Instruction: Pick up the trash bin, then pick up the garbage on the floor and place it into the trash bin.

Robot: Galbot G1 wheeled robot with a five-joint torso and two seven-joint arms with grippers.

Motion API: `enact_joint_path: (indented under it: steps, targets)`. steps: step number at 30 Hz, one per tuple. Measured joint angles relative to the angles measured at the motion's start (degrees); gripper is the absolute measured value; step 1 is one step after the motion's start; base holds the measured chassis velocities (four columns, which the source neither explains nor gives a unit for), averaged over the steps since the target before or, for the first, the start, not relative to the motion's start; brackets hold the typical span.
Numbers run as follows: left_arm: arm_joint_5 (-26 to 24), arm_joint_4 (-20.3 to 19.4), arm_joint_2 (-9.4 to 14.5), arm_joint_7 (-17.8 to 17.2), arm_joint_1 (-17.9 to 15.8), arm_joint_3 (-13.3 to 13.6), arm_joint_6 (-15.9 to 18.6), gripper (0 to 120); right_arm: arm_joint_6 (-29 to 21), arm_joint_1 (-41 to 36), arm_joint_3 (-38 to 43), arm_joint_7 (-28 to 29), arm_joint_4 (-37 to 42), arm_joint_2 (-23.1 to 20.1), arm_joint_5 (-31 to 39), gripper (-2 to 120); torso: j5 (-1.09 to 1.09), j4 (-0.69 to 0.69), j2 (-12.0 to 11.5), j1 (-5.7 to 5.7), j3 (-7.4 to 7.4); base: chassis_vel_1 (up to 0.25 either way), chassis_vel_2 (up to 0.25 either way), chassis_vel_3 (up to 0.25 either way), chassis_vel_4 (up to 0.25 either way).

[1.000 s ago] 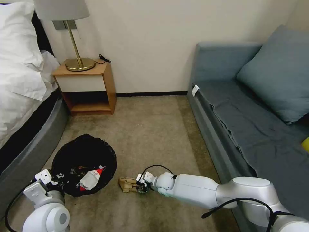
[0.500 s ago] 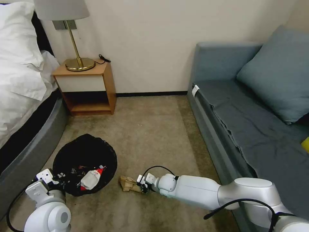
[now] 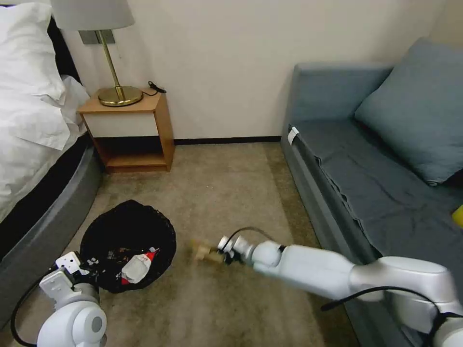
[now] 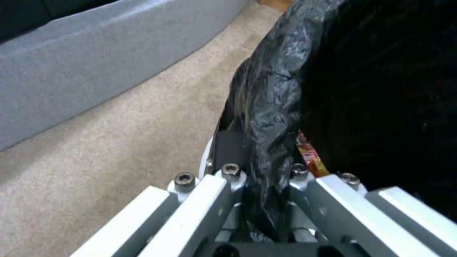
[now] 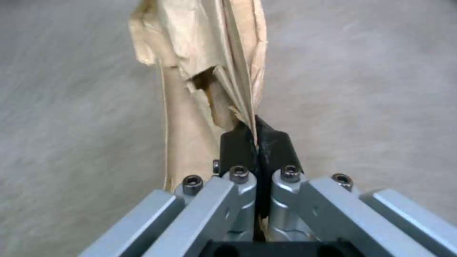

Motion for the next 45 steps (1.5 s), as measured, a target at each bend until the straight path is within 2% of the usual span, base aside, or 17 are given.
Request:
enact_joint_path:
  steps: [2,4,5,7,9,11,13,14,16,18,23,30,38,39,41,43,45]
  targets:
    - [-0.1,0.19,0.18,0.0,-0.09,0.03,0.01,3,-0.26,1.0,3.15,0.56,4.22,-3.15,0.88,0,0.02,0.0,0.0,0.0,0.0,0.0,0.0,0.0,0.0]
    - [-0.13,0.41,0.28,0.01,-0.13,0.22,0.01,3,-1.4,1.58,8.25,1.81,12.01,-5.92,3.45,0,0.02,0.01,0.0,0.0,0.0,0.0,0.0,0.0,0.0]
    - [-0.13,0.41,0.28,0.01,-0.13,0.22,0.01,3,-1.4,1.58,8.25,1.81,12.01,-5.92,3.45,0,0.02,0.01,0.0,0.0,0.0,0.0,0.0,0.0,0.0]
    - [-0.03,0.6,0.28,0.0,-0.16,0.57,0.01,3,-2.59,1.99,11.7,3.39,18.01,-6.64,6.14,0,0.02,0.01,0.0,0.0,0.0,0.0,0.0,0.0,0.0]
    - [0.16,0.66,0.14,0.01,-0.25,1.0,0.01,3,-4.4,2.82,13.14,6.46,24.36,-5.97,10.47,0,0.02,0.01,0.0,0.0,0.0,0.0,0.0,0.0,0.0]
    - [0.23,0.71,0.06,0.02,-0.31,1.19,0.01,3,-5.16,3.06,13.24,7.61,26.53,-5.41,12.22,0,0.01,0.01,0.0,0.0,0.0,0.0,0.0,0.0,0.0]
    - [0.42,0.84,-0.13,0.02,-0.44,1.52,0.01,3,-6.83,3.49,12.75,11.26,31.66,-3.36,16.58,0,0.01,0.02,0.0,0.0,0.0,0.0,0.0,0.0,0.0]
    - [0.42,0.84,-0.13,0.02,-0.44,1.52,0.01,3,-6.83,3.49,12.75,11.26,31.66,-3.36,16.58,0,0.01,0.02,0.0,0.0,0.0,0.0,0.0,0.0,0.0]
    - [0.67,0.88,-0.34,0.01,-0.61,1.86,0.01,3,-7.48,3.59,10.68,14.14,34.99,-0.56,19.32,0,0.01,0.03,0.0,0.0,0.0,0.0,0.0,0.0,0.0]
    - [0.87,0.84,-0.58,0.02,-0.73,2.2,0.01,3,-7.53,3.6,7.58,15.66,36.03,2.48,19.85,0,0.0,0.04,0.0,0.0,0.0,0.0,0.0,0.0,0.0]
    - [1.15,0.45,-0.89,-0.04,-0.8,2.55,0.04,3,-7.12,3.47,1.89,16.87,34.77,6.49,18.97,0,0.0,0.03,0.0,0.0,0.0,0.0,0.0,0.0,0.0]
    - [1.26,-0.1,-1.12,-0.12,-0.62,2.71,0.07,3,-6.48,3.24,-0.97,18.37,30.88,8.93,15.39,0,0.01,0.02,0.0,0.0,0.0,0.0,0.0,0.0,0.0]
    - [1.03,-0.37,-1.05,-0.25,-0.56,2.8,0.1,3,-6.19,3.35,-0.58,18.46,29.91,8.68,14.13,29,0.01,0.02,0.0,0.0,0.0,0.0,0.0,0.0,0.0]
    - [1.03,-0.37,-1.05,-0.25,-0.56,2.8,0.1,3,-6.19,3.35,-0.58,18.46,29.91,8.68,14.13,29,0.01,0.02,0.0,0.0,0.0,0.0,0.0,0.0,0.0]
    - [0.86,-0.37,-0.94,-0.31,-0.78,2.79,0.19,3,-6.19,3.29,-0.26,18.51,30.59,8.19,14.12,41,0.01,0.02,0.0,0.0,0.0,0.0,0.0,0.0,0.0]
    - [0.81,-0.38,-0.94,-0.33,-0.86,2.79,0.21,3,-6.19,3.26,-0.11,18.57,30.78,8.08,14.12,44,0.01,0.02,0.0,0.0,0.0,0.0,0.0,0.0,0.0]
    - [0.62,-0.25,-0.92,-0.37,-1.06,2.82,0.24,3,-6.25,3.24,0.29,18.76,31.2,7.84,14.12,55,0.02,0.02,0.0,0.0,0.0,0.0,0.0,0.0,0.0]
